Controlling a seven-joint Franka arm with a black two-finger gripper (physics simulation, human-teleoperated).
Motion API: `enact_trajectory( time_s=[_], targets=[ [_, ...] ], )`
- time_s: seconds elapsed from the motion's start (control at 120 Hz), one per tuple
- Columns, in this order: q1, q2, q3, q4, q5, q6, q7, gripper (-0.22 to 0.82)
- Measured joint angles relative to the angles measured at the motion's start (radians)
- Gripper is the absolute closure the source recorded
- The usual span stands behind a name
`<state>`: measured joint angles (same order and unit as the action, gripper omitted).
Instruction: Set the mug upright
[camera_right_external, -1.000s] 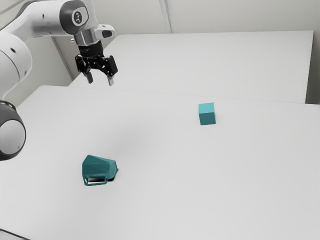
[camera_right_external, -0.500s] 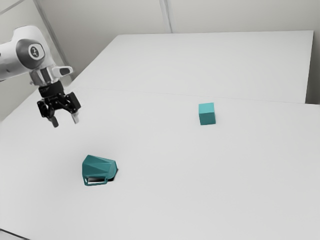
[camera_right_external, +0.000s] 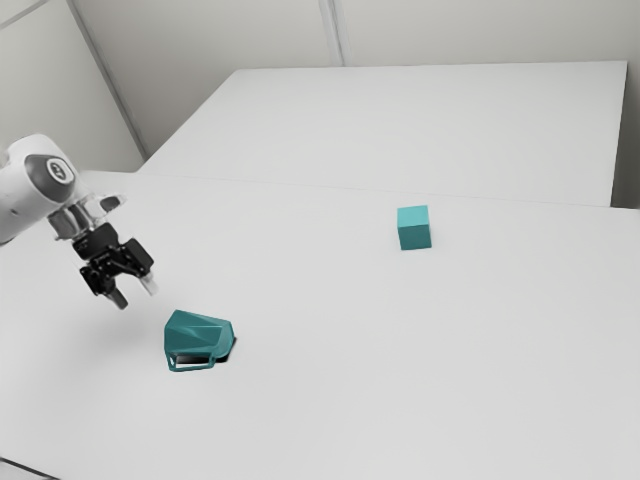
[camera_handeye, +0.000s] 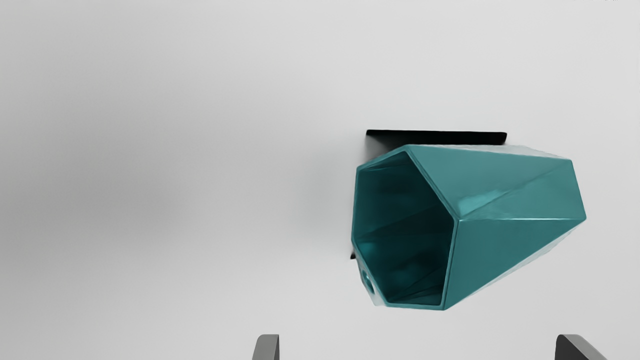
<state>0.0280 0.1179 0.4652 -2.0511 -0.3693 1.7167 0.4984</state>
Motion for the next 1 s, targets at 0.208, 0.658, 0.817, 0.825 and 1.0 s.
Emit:
enact_trajectory(
  time_s=[0.208,0.658,0.817,0.825,1.0],
  targets=[
    [0.004,0.042,0.018,-0.052,-0.122,0.066,0.148,0.00],
    [0.009,0.052,0.038,-0.123,-0.329,0.077,0.372,0.00],
    [0.008,0.055,0.041,-0.137,-0.369,0.055,0.420,0.00],
    [0.007,0.055,0.041,-0.138,-0.371,0.053,0.422,0.00],
    [0.004,0.062,0.041,-0.149,-0.401,0.032,0.461,0.00]
  ],
)
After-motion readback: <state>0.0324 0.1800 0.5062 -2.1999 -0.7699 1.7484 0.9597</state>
